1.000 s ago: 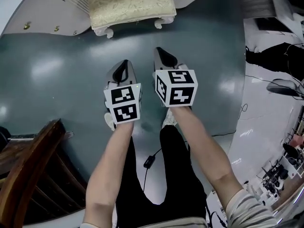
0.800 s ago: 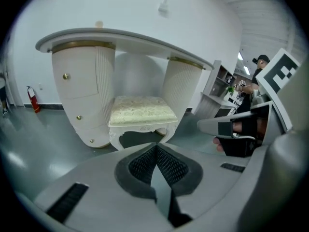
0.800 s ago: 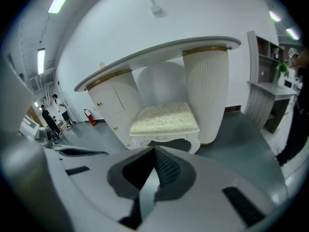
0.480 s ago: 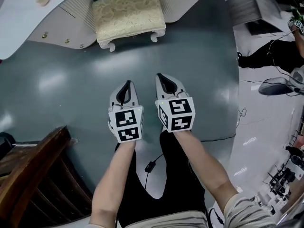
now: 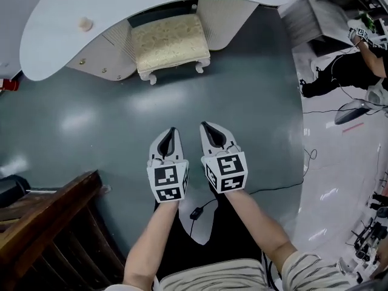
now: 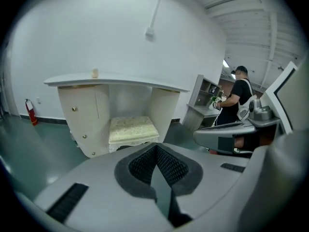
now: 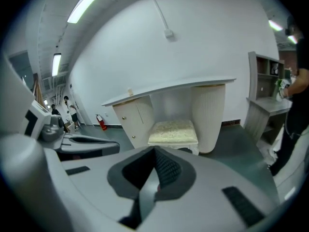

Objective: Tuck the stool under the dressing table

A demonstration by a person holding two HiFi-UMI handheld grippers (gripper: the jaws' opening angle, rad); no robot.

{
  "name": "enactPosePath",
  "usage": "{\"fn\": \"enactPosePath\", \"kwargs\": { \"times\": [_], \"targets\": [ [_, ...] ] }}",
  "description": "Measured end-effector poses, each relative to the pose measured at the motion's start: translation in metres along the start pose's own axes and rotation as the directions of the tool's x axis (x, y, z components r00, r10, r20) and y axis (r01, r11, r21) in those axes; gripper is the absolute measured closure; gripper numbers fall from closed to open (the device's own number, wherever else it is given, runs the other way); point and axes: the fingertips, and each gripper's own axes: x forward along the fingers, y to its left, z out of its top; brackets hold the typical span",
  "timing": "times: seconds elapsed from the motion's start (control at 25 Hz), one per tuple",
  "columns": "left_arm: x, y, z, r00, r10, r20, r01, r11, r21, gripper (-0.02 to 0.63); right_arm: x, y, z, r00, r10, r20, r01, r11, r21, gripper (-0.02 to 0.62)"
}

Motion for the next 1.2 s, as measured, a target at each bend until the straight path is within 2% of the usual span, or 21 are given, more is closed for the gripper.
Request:
{"fn": "enactPosePath", "kwargs": {
  "times": [0.2,0.6,0.8,1.2],
  "targets": [
    [-0.054,-0.012,0.025,0.999,0.001,0.035,-0.002,1.000,0.018,0.600,-0.050,0.024,0.029,0.999,-0.002,0.037,0.003,1.000,-0.022,0.581],
    [-0.157,-0.038,0.106,0.989,0.006,0.150,-0.009,1.000,0.024,0.600,-0.146,0.061,0.097,0.993,0.030,0.114,-0.028,0.999,-0.017,0.582],
    [-0.198,-0.064,0.154,0.970,-0.015,0.242,0.007,0.999,0.035,0.601,-0.196,0.078,0.149,0.978,0.034,0.207,-0.014,0.995,-0.095,0.581],
    [-0.277,-0.103,0.248,0.921,-0.050,0.387,0.010,0.994,0.105,0.600,-0.272,0.096,0.239,0.940,0.075,0.333,-0.040,0.993,-0.110,0.581]
  ]
}}
